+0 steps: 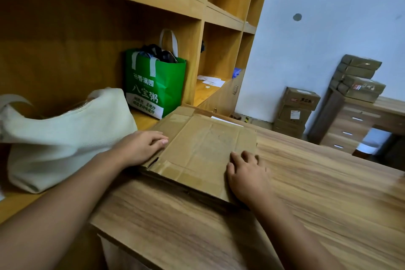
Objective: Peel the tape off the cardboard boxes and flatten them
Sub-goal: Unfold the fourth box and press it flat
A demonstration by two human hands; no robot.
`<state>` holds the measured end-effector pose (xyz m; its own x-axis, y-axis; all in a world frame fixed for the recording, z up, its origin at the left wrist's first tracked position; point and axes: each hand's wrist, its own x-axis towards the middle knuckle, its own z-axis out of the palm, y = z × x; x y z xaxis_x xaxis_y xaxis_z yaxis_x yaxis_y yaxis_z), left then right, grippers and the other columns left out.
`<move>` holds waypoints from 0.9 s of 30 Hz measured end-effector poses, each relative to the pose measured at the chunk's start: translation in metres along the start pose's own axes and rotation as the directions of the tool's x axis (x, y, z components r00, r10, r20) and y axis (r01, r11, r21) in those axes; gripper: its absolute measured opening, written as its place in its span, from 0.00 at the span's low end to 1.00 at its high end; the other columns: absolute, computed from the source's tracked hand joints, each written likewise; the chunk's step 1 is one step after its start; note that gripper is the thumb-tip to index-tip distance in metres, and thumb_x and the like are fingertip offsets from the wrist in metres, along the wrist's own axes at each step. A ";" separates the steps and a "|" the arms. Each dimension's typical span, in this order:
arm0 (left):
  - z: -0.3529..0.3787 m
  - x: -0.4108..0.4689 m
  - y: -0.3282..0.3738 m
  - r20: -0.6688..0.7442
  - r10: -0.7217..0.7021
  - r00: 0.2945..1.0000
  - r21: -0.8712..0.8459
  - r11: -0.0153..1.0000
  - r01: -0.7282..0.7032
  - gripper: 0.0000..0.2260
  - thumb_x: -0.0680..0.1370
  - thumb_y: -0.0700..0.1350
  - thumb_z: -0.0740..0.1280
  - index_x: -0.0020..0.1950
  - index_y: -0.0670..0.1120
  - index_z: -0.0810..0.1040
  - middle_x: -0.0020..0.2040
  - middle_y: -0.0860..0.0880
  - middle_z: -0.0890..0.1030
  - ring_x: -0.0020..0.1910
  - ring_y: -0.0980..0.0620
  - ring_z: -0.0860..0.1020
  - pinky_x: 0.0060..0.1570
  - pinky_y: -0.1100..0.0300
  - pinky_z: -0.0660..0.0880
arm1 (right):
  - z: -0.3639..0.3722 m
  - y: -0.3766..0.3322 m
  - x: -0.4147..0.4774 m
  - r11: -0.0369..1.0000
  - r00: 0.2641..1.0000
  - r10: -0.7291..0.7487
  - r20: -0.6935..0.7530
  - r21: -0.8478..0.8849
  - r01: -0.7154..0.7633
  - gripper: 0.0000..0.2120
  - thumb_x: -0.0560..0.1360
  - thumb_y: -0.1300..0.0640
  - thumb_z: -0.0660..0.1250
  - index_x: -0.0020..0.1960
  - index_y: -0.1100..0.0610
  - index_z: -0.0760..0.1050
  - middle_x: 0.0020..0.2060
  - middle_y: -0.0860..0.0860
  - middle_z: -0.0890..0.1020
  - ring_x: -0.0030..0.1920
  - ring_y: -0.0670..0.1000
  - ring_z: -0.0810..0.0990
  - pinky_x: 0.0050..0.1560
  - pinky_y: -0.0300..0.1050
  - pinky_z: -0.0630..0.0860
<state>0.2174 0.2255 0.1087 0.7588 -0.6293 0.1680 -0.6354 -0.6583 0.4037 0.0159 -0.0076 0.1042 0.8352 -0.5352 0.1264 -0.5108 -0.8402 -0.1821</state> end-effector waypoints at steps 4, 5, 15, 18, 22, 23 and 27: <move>0.017 0.000 0.016 0.085 0.085 0.993 0.159 0.982 -0.098 0.25 0.83 0.59 0.57 0.78 0.52 0.65 0.80 0.55 0.59 0.78 0.54 0.59 0.74 0.56 0.57 | 0.011 -0.004 0.007 0.978 0.978 -0.205 0.035 0.054 0.203 0.26 0.85 0.54 0.48 0.83 0.51 0.52 0.83 0.51 0.48 0.82 0.52 0.41 0.80 0.50 0.41; 0.022 0.000 0.020 0.102 0.130 0.986 0.152 0.978 -0.144 0.24 0.85 0.56 0.56 0.80 0.52 0.62 0.81 0.54 0.57 0.79 0.55 0.57 0.74 0.60 0.54 | 0.012 -0.004 0.009 0.964 0.964 -0.257 0.066 0.081 0.252 0.26 0.85 0.54 0.47 0.83 0.50 0.50 0.83 0.49 0.47 0.82 0.50 0.42 0.79 0.48 0.40; 0.036 -0.011 0.014 0.266 0.252 0.930 0.145 0.944 -0.297 0.29 0.83 0.65 0.45 0.82 0.57 0.43 0.81 0.60 0.44 0.78 0.64 0.42 0.77 0.61 0.42 | 0.026 0.007 0.017 0.941 0.929 -0.337 0.155 0.058 0.332 0.39 0.78 0.27 0.42 0.83 0.46 0.46 0.82 0.42 0.47 0.81 0.43 0.42 0.80 0.45 0.40; 0.041 -0.012 0.013 0.236 0.260 0.936 0.156 0.941 -0.301 0.30 0.82 0.64 0.44 0.82 0.56 0.43 0.81 0.59 0.44 0.78 0.64 0.42 0.78 0.60 0.44 | 0.030 0.007 0.017 0.942 0.933 -0.334 0.132 0.032 0.333 0.38 0.78 0.28 0.42 0.83 0.46 0.47 0.82 0.42 0.47 0.81 0.43 0.43 0.79 0.44 0.39; 0.037 -0.012 0.015 0.207 0.259 0.943 0.137 0.947 -0.290 0.27 0.84 0.62 0.45 0.82 0.56 0.48 0.81 0.59 0.48 0.79 0.63 0.45 0.78 0.61 0.45 | 0.024 0.005 0.019 0.950 0.930 -0.313 0.192 0.041 0.311 0.37 0.80 0.30 0.45 0.83 0.47 0.46 0.82 0.43 0.46 0.81 0.44 0.42 0.80 0.47 0.39; 0.035 -0.011 0.016 0.200 0.257 0.945 0.124 0.951 -0.285 0.27 0.84 0.61 0.46 0.82 0.55 0.49 0.81 0.59 0.50 0.79 0.63 0.46 0.78 0.61 0.46 | 0.022 0.004 0.021 0.951 0.928 -0.310 0.206 0.050 0.306 0.37 0.81 0.30 0.46 0.83 0.47 0.46 0.82 0.43 0.46 0.81 0.44 0.42 0.80 0.47 0.39; 0.033 -0.008 0.016 0.169 0.257 0.951 0.111 0.954 -0.278 0.24 0.85 0.58 0.47 0.82 0.55 0.53 0.81 0.59 0.53 0.78 0.64 0.49 0.75 0.66 0.45 | 0.024 0.003 0.021 0.950 0.931 -0.312 0.190 0.059 0.307 0.37 0.80 0.29 0.45 0.83 0.46 0.46 0.82 0.43 0.45 0.81 0.44 0.42 0.80 0.47 0.39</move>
<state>0.1966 0.2065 0.0845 0.5343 -0.8379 0.1113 -0.8328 -0.4994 0.2387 0.0368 -0.0197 0.0830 0.9756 -0.2191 -0.0109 -0.2171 -0.9572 -0.1916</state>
